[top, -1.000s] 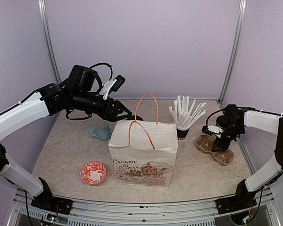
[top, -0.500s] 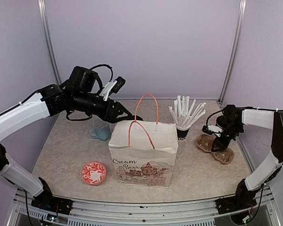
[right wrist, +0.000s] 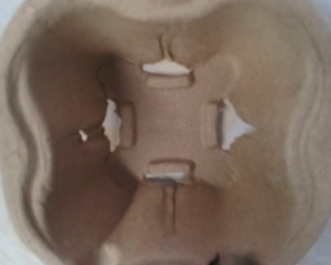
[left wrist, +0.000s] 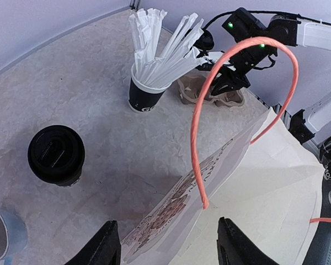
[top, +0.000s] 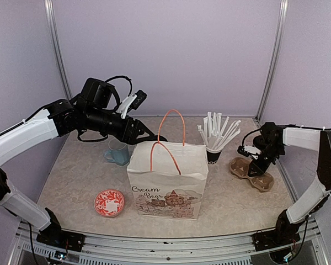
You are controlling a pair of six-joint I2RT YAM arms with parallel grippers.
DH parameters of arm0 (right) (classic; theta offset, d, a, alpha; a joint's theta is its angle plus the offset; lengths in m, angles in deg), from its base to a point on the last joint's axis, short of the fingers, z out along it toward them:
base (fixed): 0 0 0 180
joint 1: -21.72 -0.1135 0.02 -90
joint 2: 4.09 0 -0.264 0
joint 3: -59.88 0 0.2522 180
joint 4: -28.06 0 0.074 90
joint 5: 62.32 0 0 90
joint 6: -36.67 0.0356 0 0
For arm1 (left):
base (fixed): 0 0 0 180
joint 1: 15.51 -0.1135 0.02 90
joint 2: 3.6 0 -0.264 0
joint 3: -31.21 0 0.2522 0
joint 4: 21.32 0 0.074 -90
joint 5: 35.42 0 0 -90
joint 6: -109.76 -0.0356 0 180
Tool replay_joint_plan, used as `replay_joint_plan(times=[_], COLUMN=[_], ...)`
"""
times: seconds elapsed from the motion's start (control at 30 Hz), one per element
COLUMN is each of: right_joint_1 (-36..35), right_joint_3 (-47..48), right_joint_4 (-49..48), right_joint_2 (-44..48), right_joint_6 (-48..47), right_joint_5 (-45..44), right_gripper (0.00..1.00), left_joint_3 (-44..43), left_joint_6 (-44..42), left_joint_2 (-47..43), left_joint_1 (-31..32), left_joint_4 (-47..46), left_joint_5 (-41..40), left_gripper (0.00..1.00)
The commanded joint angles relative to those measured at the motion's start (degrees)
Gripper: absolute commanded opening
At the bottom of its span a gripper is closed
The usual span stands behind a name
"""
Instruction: Pack the takeout coffee
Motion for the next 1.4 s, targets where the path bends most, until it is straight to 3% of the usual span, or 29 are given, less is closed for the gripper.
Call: replay_joint_plan(times=[0.0,0.23,0.63,0.9,1.0,1.2,1.37], right_joint_1=[0.6,0.6,0.6,2.3,2.3,1.3,-1.4], right_joint_3=[1.0,0.3,5.5,14.3,18.7,30.1,39.3], right_joint_4=[0.7,0.6,8.8,6.2,5.0,8.1,12.9], right_joint_2=[-0.5,0.0,13.1,16.9,16.6,17.0,15.8], right_joint_6=[1.4,1.9,5.0,9.9,8.9,7.1,4.7], right_joint_5=[0.5,0.8,1.8,-10.3,-11.0,1.7,20.7], right_gripper=[0.32,0.26,0.25,0.22,0.22,0.22,0.23], left_joint_3=[0.2,-0.1,-6.0,-7.6,-8.2,-8.1,-8.1], left_joint_6=[-0.2,-0.6,-2.1,-1.2,-1.1,-2.1,-3.8], left_joint_2=[0.0,-0.4,1.6,1.9,1.8,1.3,2.2], left_joint_1=[-0.3,-0.3,-0.4,-0.3,-0.3,-0.3,-1.3], left_joint_4=[-0.7,-0.1,2.8,2.6,3.0,4.0,5.2], left_joint_5=[0.4,-0.2,-1.0,-0.2,0.0,-0.3,-0.4], left_gripper=[0.59,0.59,0.59,0.59,0.59,0.59,0.59])
